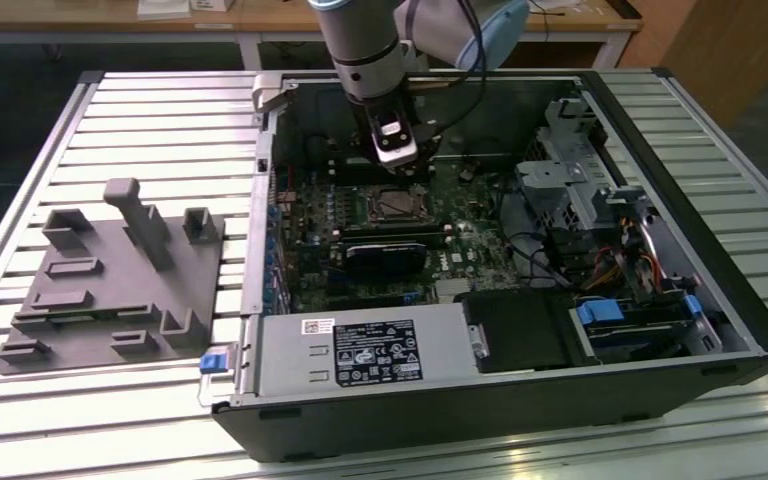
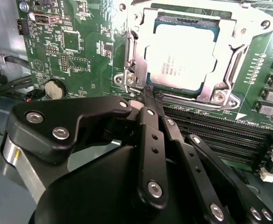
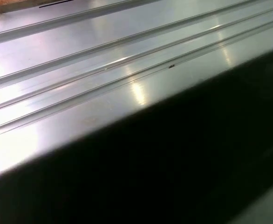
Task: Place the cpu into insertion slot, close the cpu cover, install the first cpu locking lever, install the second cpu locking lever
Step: 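Install the first cpu locking lever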
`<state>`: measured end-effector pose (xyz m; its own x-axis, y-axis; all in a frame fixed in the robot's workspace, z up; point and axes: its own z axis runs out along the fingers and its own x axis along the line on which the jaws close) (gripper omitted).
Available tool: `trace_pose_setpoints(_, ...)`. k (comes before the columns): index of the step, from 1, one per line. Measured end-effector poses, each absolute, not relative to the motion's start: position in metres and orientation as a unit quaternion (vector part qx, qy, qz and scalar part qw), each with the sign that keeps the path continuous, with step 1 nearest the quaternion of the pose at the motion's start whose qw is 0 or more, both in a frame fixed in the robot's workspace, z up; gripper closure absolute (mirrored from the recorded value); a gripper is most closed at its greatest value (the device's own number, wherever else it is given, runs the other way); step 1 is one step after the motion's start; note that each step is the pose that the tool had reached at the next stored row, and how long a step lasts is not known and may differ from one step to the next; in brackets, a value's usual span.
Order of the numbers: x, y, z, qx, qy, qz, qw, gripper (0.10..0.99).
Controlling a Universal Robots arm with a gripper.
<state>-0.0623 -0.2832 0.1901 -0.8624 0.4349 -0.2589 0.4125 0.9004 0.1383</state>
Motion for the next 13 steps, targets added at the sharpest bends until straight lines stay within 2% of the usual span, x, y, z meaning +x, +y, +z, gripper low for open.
trace_pose_setpoints(13, -0.0623, -0.2859, 0.1924, 0.221, 0.964, 0.05, 0.141, 0.98)
